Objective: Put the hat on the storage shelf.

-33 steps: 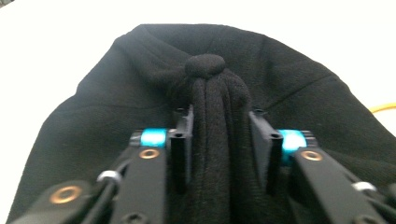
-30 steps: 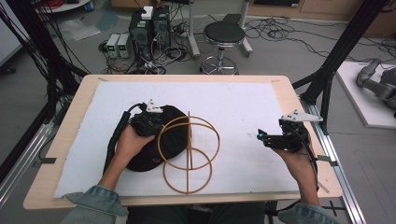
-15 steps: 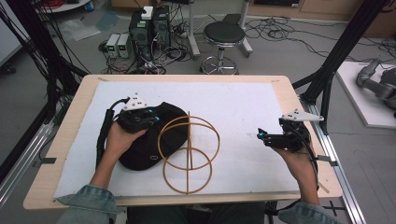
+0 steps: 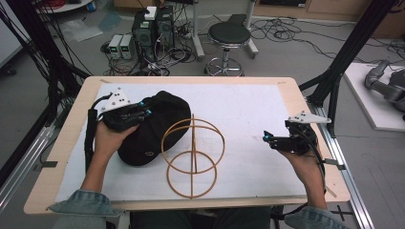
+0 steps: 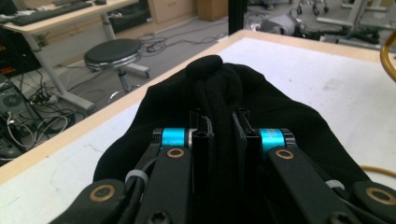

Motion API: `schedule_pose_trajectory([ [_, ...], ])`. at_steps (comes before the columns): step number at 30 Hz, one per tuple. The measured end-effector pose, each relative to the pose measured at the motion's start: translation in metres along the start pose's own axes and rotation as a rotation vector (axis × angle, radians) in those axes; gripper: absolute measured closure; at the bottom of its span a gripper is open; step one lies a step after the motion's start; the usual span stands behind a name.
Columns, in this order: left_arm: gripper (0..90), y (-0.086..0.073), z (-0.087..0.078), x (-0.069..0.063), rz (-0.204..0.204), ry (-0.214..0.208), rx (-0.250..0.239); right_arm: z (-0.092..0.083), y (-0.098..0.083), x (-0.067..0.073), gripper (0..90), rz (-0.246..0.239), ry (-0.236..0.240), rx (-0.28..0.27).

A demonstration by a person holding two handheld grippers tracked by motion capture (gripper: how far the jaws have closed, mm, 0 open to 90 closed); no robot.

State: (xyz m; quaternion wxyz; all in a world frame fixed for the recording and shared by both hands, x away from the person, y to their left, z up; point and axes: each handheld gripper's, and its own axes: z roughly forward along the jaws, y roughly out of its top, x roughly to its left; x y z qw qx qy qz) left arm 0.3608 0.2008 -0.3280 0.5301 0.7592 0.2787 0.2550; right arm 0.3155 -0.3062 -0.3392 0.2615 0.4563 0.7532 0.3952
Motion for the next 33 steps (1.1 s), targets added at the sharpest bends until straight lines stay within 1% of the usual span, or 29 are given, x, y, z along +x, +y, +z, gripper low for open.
schedule_pose_trajectory([
  [1, 80.2, 0.001, -0.004, 0.003, -0.006, 0.008, -0.017, 0.000, 0.000, -0.001, 12.7, -0.001, -0.002, -0.005],
  [3, 80.2, 0.003, -0.008, 0.008, -0.013, 0.008, -0.034, -0.001, -0.001, -0.002, 12.7, 0.004, -0.002, -0.004],
  [4, 80.2, 0.003, -0.008, 0.008, -0.013, 0.008, -0.034, -0.001, -0.001, -0.002, 12.7, 0.004, -0.002, -0.004],
  [6, 80.2, 0.005, -0.013, 0.012, -0.010, 0.009, -0.043, -0.001, 0.000, -0.003, 12.7, 0.005, -0.003, -0.008],
  [10, 80.2, 0.014, -0.023, 0.020, -0.001, 0.012, -0.057, -0.001, 0.001, -0.003, 12.6, 0.008, 0.001, -0.014],
  [12, 80.2, 0.019, -0.028, 0.023, -0.005, 0.024, -0.067, 0.000, 0.001, -0.002, 12.7, 0.003, 0.003, -0.013],
  [14, 80.2, 0.024, -0.033, 0.025, 0.001, 0.034, -0.072, 0.000, 0.002, -0.002, 12.7, 0.001, 0.004, -0.013],
  [16, 80.2, 0.032, -0.040, 0.030, 0.003, 0.035, -0.086, 0.000, 0.002, -0.002, 12.7, 0.004, 0.005, -0.015],
  [19, 80.2, 0.036, -0.044, 0.032, -0.002, 0.039, -0.097, -0.001, 0.003, -0.002, 12.6, 0.007, 0.005, -0.019],
  [20, 80.2, 0.039, -0.047, 0.034, 0.006, 0.038, -0.100, -0.001, 0.003, -0.002, 12.7, 0.013, 0.006, -0.020],
  [22, 80.2, 0.044, -0.051, 0.036, 0.007, 0.033, -0.118, -0.002, 0.003, -0.003, 12.6, 0.008, 0.005, -0.023],
  [24, 80.2, 0.050, -0.057, 0.039, 0.013, 0.019, -0.137, -0.002, 0.003, -0.003, 12.6, 0.008, 0.005, -0.024],
  [25, 80.2, 0.057, -0.061, 0.041, 0.014, 0.009, -0.151, -0.002, 0.003, -0.003, 12.7, 0.011, 0.006, -0.024],
  [26, 80.2, 0.057, -0.061, 0.041, 0.014, 0.009, -0.151, -0.002, 0.003, -0.003, 12.7, 0.012, 0.006, -0.024],
  [27, 80.2, 0.061, -0.063, 0.042, 0.014, 0.005, -0.159, -0.002, 0.004, -0.004, 12.6, 0.010, 0.008, -0.025],
  [28, 80.2, 0.068, -0.067, 0.044, 0.012, -0.006, -0.166, -0.003, 0.004, -0.004, 12.6, 0.011, 0.009, -0.024],
  [29, 80.2, 0.068, -0.067, 0.044, 0.012, -0.006, -0.166, -0.003, 0.004, -0.004, 12.7, 0.009, 0.005, -0.027],
  [33, 80.2, 0.083, -0.075, 0.048, 0.009, -0.029, -0.196, -0.004, 0.004, -0.004, 12.6, 0.014, 0.006, -0.031],
])
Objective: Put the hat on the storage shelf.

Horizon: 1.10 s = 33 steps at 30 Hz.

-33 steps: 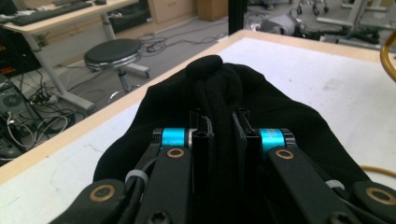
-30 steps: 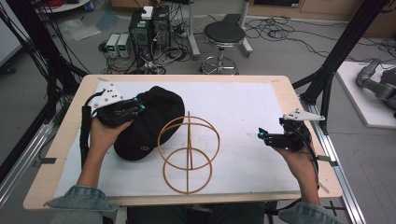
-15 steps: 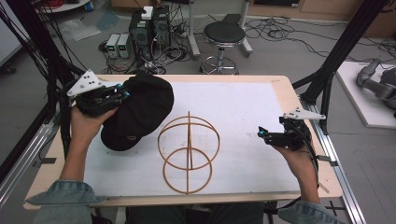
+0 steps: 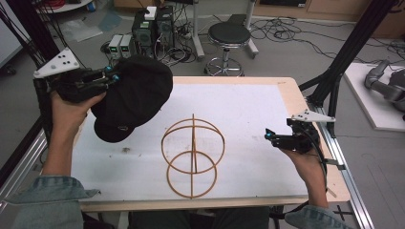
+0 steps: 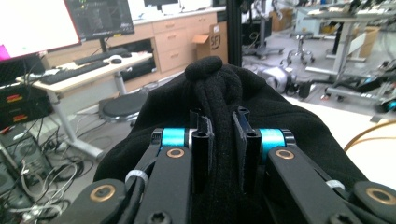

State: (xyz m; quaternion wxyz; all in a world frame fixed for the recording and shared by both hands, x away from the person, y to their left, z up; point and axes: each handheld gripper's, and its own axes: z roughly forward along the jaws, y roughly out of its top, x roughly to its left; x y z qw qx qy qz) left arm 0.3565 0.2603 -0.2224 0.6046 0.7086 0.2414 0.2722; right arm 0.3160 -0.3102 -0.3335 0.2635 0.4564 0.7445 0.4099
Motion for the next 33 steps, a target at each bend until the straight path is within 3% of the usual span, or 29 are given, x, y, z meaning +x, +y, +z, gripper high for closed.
schedule_pose_trajectory([
  [9, 80.1, 0.029, -0.005, -0.007, -0.001, -0.103, -0.057, -0.001, 0.000, -0.001, 12.6, 0.001, -0.001, -0.005],
  [14, 80.1, 0.039, -0.004, -0.016, -0.032, -0.229, -0.095, -0.002, 0.001, -0.001, 12.7, -0.003, -0.002, -0.009],
  [15, 80.1, 0.039, -0.004, -0.016, -0.032, -0.229, -0.095, -0.002, 0.001, -0.001, 12.6, 0.000, -0.002, -0.011],
  [22, 80.0, 0.045, 0.002, -0.027, -0.031, -0.369, -0.120, -0.003, 0.002, 0.000, 12.6, -0.002, -0.001, -0.012],
  [33, 80.0, 0.043, 0.020, -0.043, -0.047, -0.480, -0.126, -0.003, 0.002, 0.000, 12.6, -0.002, -0.001, -0.010],
])
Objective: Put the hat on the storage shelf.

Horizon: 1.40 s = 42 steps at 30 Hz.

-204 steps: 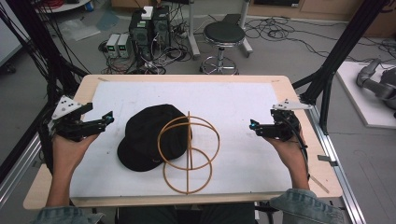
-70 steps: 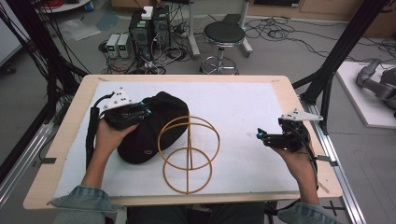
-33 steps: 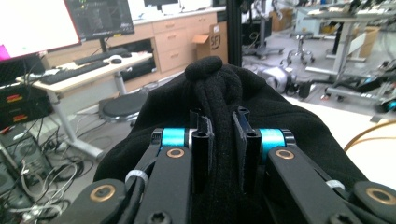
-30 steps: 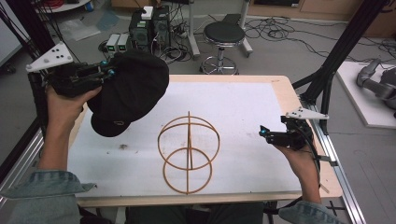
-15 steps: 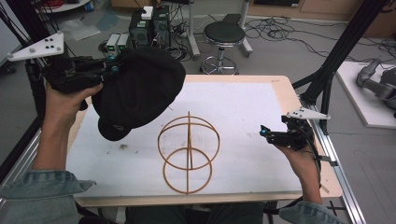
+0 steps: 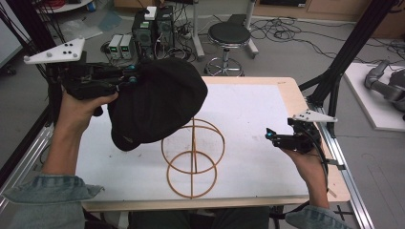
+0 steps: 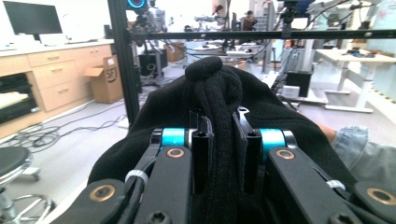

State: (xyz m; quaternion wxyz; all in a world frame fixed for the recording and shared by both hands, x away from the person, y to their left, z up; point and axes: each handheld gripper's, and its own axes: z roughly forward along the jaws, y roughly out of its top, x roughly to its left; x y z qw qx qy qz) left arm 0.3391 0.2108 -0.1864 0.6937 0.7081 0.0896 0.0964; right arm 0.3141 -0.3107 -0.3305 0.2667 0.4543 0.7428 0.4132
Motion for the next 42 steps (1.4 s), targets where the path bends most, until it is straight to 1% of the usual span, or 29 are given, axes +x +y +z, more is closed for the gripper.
schedule_pose_trajectory([
  [10, 79.8, -0.009, 0.021, -0.002, -0.018, -0.080, 0.015, 0.000, 0.000, 0.001, 12.6, 0.005, 0.001, 0.004],
  [12, 79.8, -0.011, 0.025, -0.004, -0.020, -0.090, 0.019, 0.000, 0.000, 0.001, 12.6, 0.001, 0.003, 0.002],
  [14, 79.8, -0.014, 0.029, -0.005, -0.021, -0.105, 0.031, 0.000, 0.000, 0.001, 12.7, 0.000, 0.004, 0.002],
  [17, 79.7, -0.016, 0.034, -0.006, -0.016, -0.115, 0.048, 0.000, 0.000, 0.000, 12.6, 0.000, 0.002, 0.001],
  [21, 79.6, -0.021, 0.039, -0.006, -0.021, -0.125, 0.059, 0.000, 0.000, 0.001, 12.6, 0.004, 0.003, 0.005],
  [26, 79.6, -0.026, 0.045, -0.009, -0.027, -0.150, 0.070, 0.000, 0.000, 0.001, 12.7, -0.002, 0.004, 0.002],
  [35, 79.3, -0.032, 0.057, -0.015, -0.016, -0.188, 0.106, 0.001, 0.000, 0.001, 12.7, 0.001, 0.004, 0.002],
  [36, 79.3, -0.032, 0.058, -0.016, -0.019, -0.190, 0.105, 0.001, 0.000, 0.001, 12.7, 0.000, 0.003, 0.003],
  [42, 78.9, -0.035, 0.063, -0.019, -0.007, -0.206, 0.128, 0.001, 0.000, 0.001, 12.7, 0.000, 0.005, 0.002],
])
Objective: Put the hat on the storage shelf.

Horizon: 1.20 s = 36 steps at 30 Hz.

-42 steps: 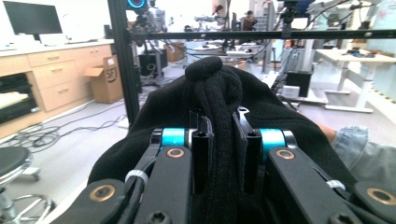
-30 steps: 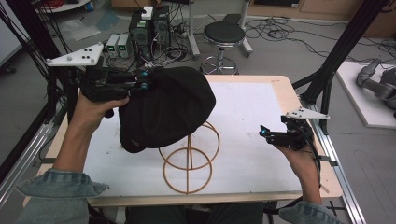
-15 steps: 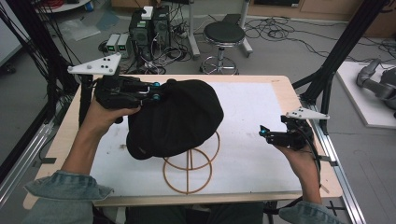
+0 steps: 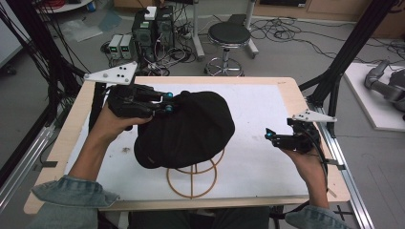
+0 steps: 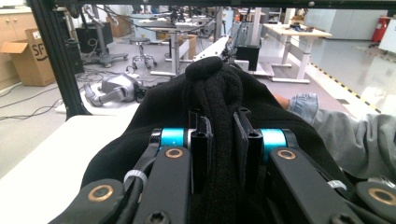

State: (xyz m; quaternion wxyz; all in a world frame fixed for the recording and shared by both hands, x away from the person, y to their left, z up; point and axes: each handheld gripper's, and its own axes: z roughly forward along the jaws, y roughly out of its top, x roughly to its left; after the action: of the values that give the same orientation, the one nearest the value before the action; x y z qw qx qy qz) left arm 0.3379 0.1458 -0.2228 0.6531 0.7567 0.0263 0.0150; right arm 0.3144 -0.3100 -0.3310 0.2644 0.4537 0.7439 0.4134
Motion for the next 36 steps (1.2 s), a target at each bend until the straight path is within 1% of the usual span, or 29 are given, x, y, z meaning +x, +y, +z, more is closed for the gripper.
schedule_pose_trajectory([
  [10, 78.6, -0.002, 0.008, -0.003, 0.018, -0.010, 0.044, -0.001, 0.000, -0.001, 12.7, 0.003, -0.001, -0.002],
  [13, 78.2, -0.003, 0.009, -0.004, 0.022, -0.005, 0.059, -0.001, 0.000, -0.001, 12.7, 0.004, 0.001, -0.001],
  [16, 78.0, -0.003, 0.009, -0.005, 0.044, 0.000, 0.078, -0.001, 0.000, -0.001, 12.7, 0.003, 0.000, -0.001],
  [22, 77.4, -0.004, 0.013, -0.009, 0.063, 0.000, 0.106, -0.001, 0.000, -0.001, 12.7, 0.004, -0.001, -0.001],
  [29, 76.8, -0.010, 0.013, -0.009, 0.064, 0.000, 0.093, -0.001, 0.000, -0.002, 12.7, 0.003, -0.002, -0.003],
  [33, 74.8, -0.011, 0.013, -0.010, 0.069, 0.000, 0.095, -0.001, 0.000, -0.001, 12.7, 0.003, 0.001, 0.001],
  [36, 72.7, -0.011, 0.014, -0.010, 0.068, 0.008, 0.102, 0.000, 0.000, -0.001, 12.7, 0.000, 0.001, -0.001],
])
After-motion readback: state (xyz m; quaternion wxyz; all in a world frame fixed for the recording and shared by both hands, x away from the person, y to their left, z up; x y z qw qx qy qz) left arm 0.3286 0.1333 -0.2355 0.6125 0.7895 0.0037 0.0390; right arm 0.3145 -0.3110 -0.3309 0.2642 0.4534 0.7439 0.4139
